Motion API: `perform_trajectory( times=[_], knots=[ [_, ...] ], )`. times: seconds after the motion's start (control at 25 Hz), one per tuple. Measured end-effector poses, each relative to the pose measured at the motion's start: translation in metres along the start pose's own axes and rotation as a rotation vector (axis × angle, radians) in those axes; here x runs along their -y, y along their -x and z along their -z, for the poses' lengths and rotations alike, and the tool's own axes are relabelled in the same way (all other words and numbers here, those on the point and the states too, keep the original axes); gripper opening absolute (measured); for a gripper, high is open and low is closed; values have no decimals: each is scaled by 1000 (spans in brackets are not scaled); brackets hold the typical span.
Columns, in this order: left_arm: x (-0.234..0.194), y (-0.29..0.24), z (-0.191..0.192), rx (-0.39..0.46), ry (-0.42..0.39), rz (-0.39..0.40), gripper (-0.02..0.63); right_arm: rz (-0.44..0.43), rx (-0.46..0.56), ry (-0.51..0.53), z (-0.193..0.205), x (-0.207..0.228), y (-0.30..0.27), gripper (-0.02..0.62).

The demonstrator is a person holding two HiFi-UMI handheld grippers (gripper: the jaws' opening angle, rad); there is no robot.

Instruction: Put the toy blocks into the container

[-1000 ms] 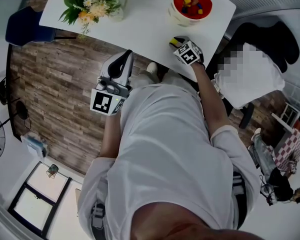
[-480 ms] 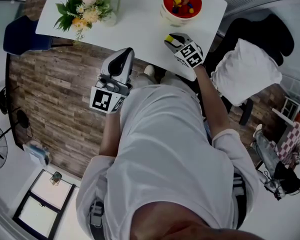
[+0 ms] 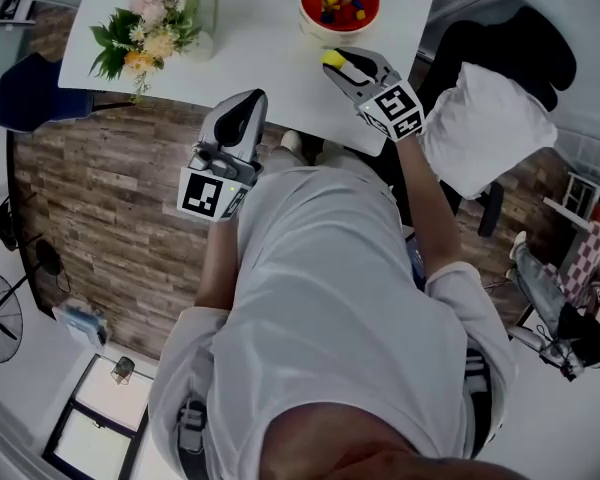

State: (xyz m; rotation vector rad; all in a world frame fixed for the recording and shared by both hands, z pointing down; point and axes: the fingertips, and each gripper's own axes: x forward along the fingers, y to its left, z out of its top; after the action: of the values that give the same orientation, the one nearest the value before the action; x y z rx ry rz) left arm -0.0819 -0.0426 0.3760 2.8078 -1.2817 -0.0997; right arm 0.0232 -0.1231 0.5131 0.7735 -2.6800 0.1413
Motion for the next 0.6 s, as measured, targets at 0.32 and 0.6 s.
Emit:
perform_trajectory(
  times=[0.32, 0.6],
  knots=[
    [7, -17, -4, 12, -6, 32, -6, 97, 166, 8, -52, 41, 25, 147],
    [1, -23, -5, 12, -20, 23, -6, 192, 143, 9, -53, 93, 16, 147]
  ],
)
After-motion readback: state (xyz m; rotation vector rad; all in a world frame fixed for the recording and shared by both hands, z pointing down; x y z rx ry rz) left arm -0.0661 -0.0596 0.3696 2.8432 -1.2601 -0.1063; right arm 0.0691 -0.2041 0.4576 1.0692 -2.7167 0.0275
